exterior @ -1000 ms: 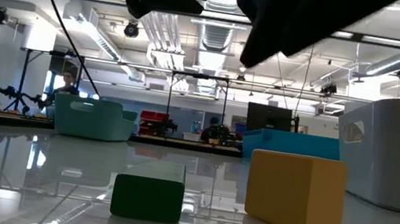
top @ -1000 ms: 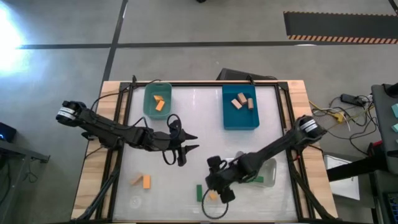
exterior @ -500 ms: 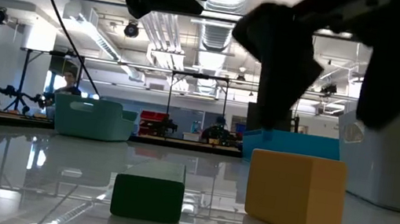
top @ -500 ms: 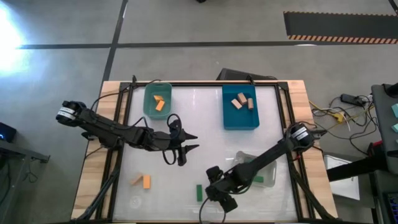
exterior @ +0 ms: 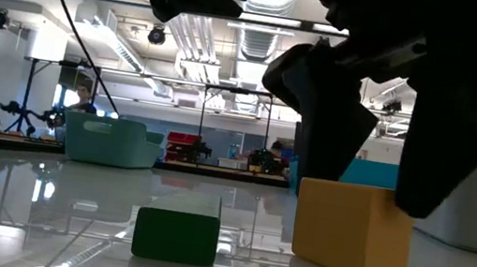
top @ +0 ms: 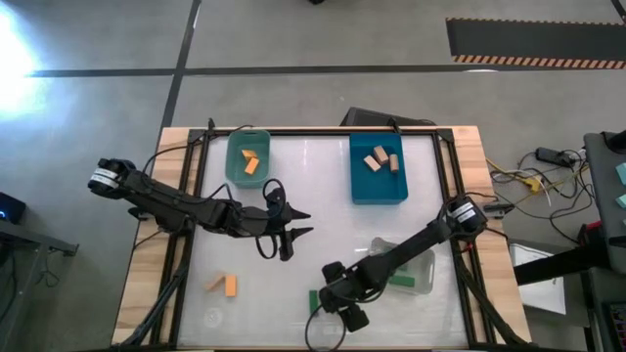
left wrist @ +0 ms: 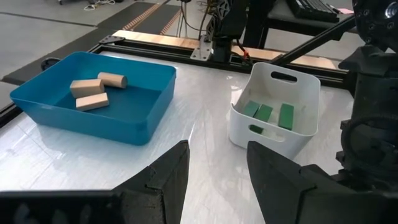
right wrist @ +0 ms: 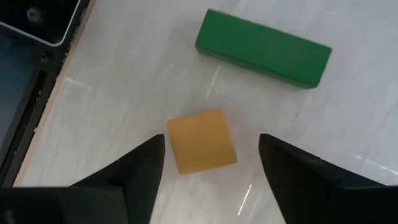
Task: Sort & place blocks by color
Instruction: Put the yellow wooden block into the light blue bin
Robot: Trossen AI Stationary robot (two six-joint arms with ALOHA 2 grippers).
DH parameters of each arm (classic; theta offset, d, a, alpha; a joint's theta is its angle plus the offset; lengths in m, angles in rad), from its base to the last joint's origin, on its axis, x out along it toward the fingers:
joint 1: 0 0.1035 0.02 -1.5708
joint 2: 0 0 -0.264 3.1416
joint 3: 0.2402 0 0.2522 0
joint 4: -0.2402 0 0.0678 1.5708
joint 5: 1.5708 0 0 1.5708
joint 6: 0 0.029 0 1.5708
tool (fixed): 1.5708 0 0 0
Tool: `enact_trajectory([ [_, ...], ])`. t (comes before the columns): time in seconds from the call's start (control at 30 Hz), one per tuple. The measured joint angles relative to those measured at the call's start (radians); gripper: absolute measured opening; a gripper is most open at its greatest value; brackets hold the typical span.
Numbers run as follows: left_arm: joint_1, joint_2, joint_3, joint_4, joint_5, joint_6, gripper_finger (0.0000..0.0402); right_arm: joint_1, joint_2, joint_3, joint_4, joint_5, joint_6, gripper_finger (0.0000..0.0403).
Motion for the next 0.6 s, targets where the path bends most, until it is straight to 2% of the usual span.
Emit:
enact_trajectory([
  [0.37, 0.0, 0.0, 0.0, 0.0, 0.0, 0.0, 0.0147, -0.018, 0.015, -0.005, 0.005, -0.079, 0.015, 0.0126],
  [0.5, 0.0, 0.0, 0.0, 0.0, 0.0, 0.0, 0.0147, -0.023, 0.003, -0.007, -0.002, -0.063, -0.007, 0.0121],
  [0.6, 0.0, 0.0, 0.0, 0.001, 0.0, 0.001, 0.0147, -0.023, -0.03, -0.009, -0.033, -0.005, -0.047, 0.0121],
])
